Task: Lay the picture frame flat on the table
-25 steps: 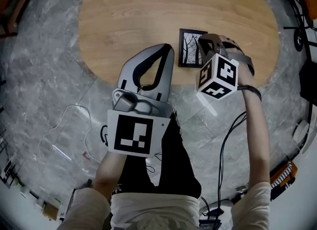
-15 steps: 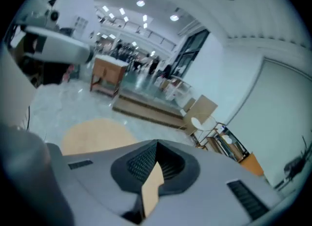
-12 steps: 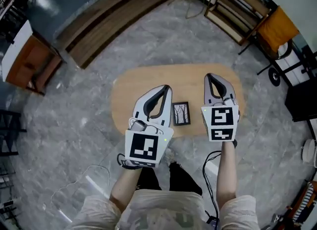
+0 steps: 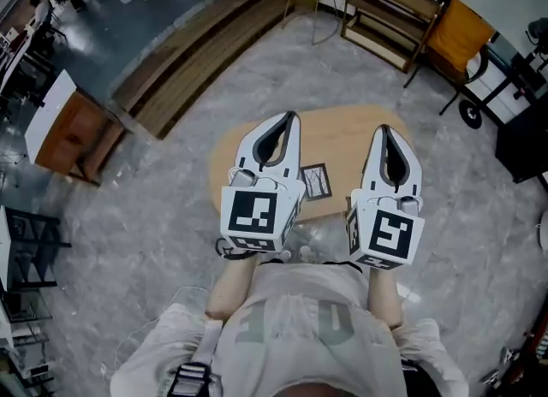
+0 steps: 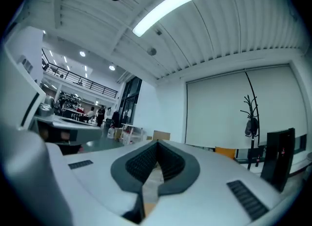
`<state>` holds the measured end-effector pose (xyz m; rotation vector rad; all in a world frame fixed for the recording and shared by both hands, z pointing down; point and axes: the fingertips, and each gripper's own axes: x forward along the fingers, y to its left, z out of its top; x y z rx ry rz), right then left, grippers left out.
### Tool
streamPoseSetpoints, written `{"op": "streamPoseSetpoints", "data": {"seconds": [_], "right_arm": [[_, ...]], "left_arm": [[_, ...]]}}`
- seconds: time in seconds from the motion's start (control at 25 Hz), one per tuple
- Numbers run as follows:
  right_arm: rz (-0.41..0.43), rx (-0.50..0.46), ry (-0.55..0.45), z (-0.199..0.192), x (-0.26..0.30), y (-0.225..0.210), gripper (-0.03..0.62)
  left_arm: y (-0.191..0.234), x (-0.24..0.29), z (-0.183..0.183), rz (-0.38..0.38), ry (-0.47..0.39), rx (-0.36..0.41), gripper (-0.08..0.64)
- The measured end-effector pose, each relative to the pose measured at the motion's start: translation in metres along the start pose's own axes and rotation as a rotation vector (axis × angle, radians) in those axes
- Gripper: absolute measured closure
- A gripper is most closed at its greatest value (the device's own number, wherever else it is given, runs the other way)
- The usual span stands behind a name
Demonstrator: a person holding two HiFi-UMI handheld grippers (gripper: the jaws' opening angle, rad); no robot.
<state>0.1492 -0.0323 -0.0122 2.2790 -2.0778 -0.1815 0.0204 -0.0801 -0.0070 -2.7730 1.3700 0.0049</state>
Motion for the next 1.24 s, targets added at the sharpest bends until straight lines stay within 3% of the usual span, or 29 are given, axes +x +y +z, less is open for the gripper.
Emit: {"op": "streamPoseSetpoints", "data": {"seconds": [0.16,0.76,1.24], "right_arm": [[0.026,-0.008,-0.053,0.006,-0.028,-0.002,0.586],[0.029,-0.046,-0.051,-0.02,-0.057,-0.024,0.587],[0.06,-0.004,-0.023,-0.025,-0.066,-0.026,0.588]], "left_arm": [[-0.025,-0.007,-0.007,-0.013,0.009,-0.013,0.551],[-0.087,-0.007,-0.016,-0.074,0.005,0.02,0.551],[-0.099,-0.017,-0.017,-0.041,0.018,0.047,0.551]]}}
